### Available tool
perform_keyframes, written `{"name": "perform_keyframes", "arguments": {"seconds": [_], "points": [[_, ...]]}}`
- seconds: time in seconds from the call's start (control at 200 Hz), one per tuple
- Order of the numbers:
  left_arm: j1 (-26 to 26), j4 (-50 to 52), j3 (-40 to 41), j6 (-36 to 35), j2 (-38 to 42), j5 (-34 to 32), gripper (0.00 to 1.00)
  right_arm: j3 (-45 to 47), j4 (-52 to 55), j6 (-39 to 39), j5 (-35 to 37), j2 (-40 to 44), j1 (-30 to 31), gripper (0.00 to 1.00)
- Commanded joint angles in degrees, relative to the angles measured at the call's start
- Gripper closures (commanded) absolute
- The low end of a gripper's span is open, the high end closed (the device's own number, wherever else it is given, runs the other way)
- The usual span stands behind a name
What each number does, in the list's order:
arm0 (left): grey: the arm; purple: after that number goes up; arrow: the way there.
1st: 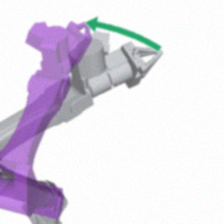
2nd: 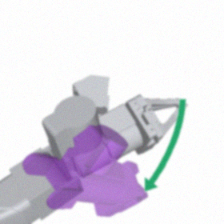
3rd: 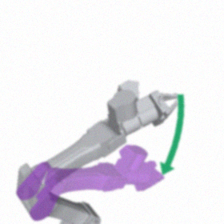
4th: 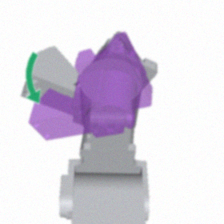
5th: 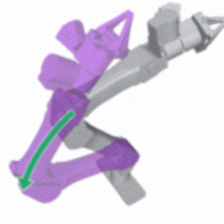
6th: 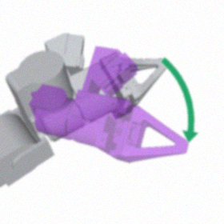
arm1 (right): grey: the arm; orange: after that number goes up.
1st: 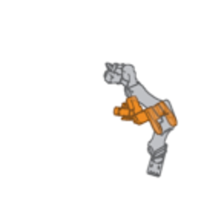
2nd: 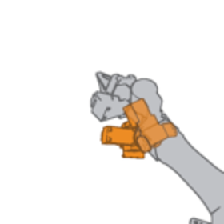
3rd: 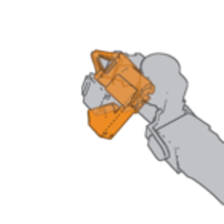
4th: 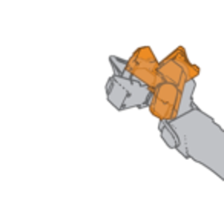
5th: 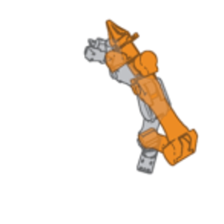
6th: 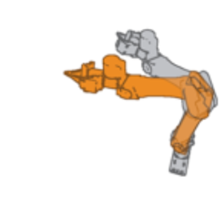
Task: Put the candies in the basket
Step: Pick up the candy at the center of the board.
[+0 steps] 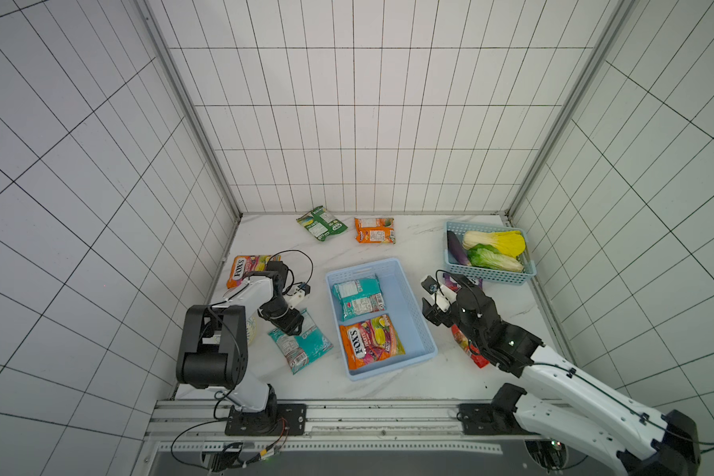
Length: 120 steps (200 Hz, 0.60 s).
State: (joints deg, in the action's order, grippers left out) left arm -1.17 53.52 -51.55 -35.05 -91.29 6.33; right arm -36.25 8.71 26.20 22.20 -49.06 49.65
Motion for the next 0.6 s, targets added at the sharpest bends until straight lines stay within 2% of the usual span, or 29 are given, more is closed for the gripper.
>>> {"name": "perform_keyframes", "arguments": {"seconds": [0.0, 0.205, 0.34, 0.38, 0.505, 0.595], "points": [[0.2, -5.0, 1.9, -0.4, -2.3, -3.5, 0.47, 1.3, -1.2, 0.8, 2.5, 0.5, 0.6, 0.01], [0.2, -5.5, 1.4, -1.1, -1.2, -4.1, 0.85, 1.2, -1.4, 1.1, 2.4, 0.8, 0.6, 0.01], [0.1, -4.2, -0.5, -1.1, 0.4, -2.9, 0.94, 1.1, -1.9, 1.1, 2.4, 0.9, 0.6, 0.01], [0.1, -4.5, -0.7, -1.4, 1.1, -2.8, 1.00, 0.9, -1.7, 1.1, 2.2, 1.0, 0.6, 0.01], [-0.1, -3.7, -2.6, -1.4, 3.3, -2.4, 1.00, 1.4, -2.1, 1.5, 4.1, 0.9, 0.6, 0.01], [-0.2, -4.1, -3.5, -2.1, 5.2, -2.1, 1.00, 1.1, -2.2, 1.3, 2.8, 0.9, 0.6, 0.01]]}}
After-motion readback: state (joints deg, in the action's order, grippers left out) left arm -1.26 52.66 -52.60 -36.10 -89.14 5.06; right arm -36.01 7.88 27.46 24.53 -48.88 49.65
